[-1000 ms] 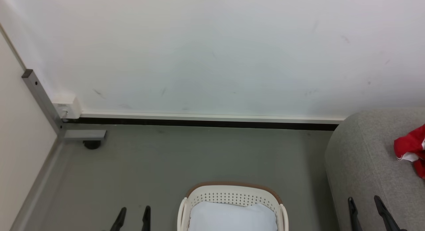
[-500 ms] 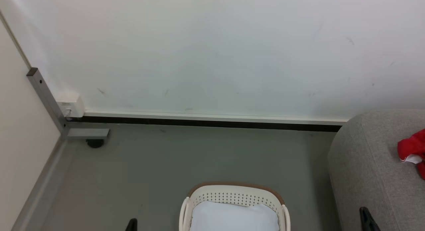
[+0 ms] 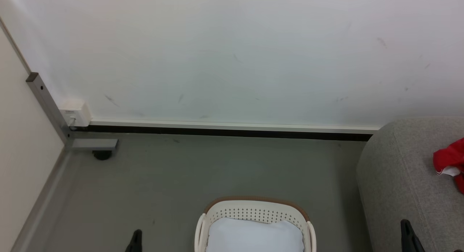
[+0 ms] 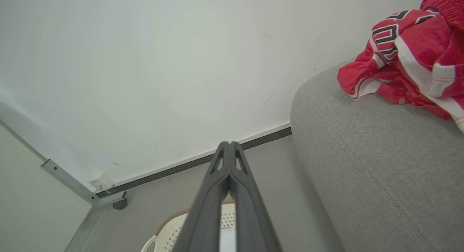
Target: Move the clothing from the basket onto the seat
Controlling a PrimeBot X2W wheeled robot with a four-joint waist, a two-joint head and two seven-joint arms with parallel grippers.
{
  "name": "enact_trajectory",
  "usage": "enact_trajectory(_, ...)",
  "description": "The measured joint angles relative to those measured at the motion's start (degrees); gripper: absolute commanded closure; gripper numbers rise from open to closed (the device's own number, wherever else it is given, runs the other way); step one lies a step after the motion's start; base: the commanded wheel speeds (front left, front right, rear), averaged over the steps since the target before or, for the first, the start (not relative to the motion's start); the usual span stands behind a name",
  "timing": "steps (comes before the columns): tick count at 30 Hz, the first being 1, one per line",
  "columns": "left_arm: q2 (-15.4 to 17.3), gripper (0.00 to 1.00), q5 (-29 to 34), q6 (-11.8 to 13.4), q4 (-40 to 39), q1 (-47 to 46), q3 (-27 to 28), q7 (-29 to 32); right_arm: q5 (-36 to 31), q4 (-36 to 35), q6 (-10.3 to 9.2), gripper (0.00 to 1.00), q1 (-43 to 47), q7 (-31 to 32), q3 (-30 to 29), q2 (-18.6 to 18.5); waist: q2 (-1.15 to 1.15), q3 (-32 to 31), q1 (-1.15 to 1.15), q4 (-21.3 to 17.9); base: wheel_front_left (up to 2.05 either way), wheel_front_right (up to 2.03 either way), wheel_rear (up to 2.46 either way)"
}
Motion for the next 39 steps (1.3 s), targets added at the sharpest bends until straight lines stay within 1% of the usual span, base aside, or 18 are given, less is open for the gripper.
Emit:
enact_trajectory(18,-0.77,1.0,-13.65,-1.38,0.0,-2.53,3.11,3.9,15.24,0.21,0.0,1.0,-2.47,3.97,-1.07,-0.08,0.0,0.61,0.0,-0.34,0.0,0.0,0.0)
enact_trajectory(39,-1.26,1.0,-26.26,-2.47,0.01,-4.86,6.19,7.79,29.75,0.43,0.0,1.0,-5.08,7.68,-1.89,-0.19,0.0,1.33,0.0,-0.73,0.0,0.0,0.0)
